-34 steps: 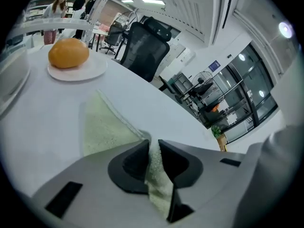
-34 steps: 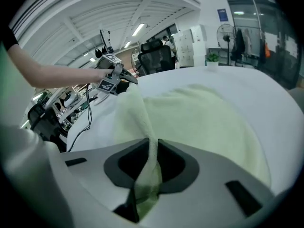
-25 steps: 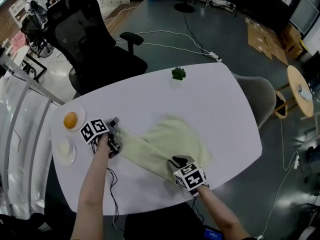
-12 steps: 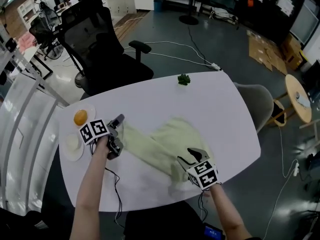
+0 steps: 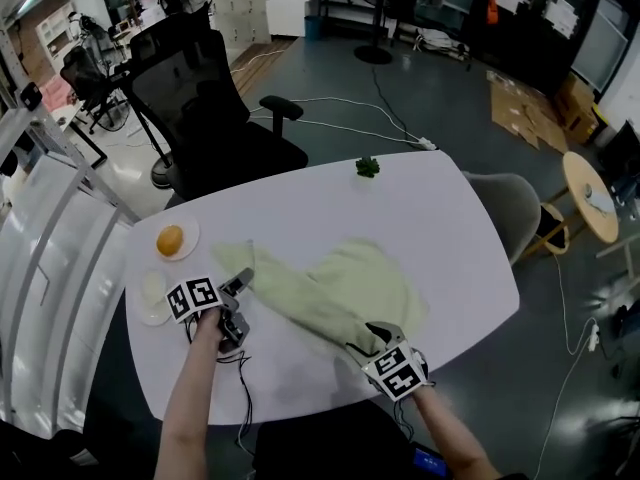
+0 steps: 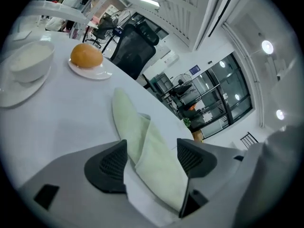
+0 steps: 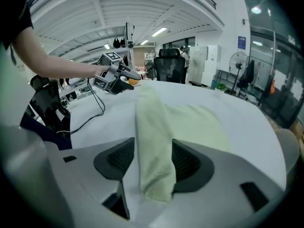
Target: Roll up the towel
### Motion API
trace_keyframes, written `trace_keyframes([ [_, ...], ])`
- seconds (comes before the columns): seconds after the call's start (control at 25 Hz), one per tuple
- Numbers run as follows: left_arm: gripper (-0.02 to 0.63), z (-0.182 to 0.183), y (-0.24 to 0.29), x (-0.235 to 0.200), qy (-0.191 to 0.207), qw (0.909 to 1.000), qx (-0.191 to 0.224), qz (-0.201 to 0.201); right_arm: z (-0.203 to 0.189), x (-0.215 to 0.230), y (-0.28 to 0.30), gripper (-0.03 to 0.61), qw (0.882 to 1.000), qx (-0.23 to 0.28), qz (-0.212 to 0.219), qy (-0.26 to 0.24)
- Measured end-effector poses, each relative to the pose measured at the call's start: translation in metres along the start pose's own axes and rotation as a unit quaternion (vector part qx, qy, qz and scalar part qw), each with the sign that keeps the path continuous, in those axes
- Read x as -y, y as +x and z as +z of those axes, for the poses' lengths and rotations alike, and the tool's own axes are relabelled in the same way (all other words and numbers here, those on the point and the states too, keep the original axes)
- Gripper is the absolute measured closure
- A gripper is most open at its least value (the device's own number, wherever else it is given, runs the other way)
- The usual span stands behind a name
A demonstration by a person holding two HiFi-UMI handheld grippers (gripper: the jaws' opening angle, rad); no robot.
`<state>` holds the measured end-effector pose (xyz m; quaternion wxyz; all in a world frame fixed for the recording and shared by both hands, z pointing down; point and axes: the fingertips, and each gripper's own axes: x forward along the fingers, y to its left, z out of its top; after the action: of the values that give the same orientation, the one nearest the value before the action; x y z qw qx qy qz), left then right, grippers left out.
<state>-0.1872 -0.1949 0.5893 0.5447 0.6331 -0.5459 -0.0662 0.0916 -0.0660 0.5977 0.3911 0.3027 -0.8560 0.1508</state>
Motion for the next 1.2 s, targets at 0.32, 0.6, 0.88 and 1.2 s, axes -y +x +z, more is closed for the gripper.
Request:
trace_keyframes([
  [0.32, 0.292, -0.031, 0.027, -0.016, -0.010, 0.9988, -0.034, 0.034, -0.038, -0.017, 0.017, 0.316, 0.999, -0.043, -0.006, -0.028],
  [0.6, 0.460, -0.040, 0.048, -0.029, 0.004, 0.9955, -0.034, 0.089, -0.058, -0.007, 0.030, 0.384, 0.992, -0.082, -0.047, -0.081],
  [0.88, 0.546, -0.031, 0.042, -0.016, 0.010, 0.9963, -0.022, 0.083, -0.050, -0.006, 0.015, 0.515, 0.994, -0.074, -0.041, -0.072],
  [1.2, 0.556, -0.023, 0.009, -0.019, 0.027, 0.9961, -0.016, 0.083, -0.042, -0.047, 0.006, 0.529, 0.996, -0.062, 0.023, -0.054],
])
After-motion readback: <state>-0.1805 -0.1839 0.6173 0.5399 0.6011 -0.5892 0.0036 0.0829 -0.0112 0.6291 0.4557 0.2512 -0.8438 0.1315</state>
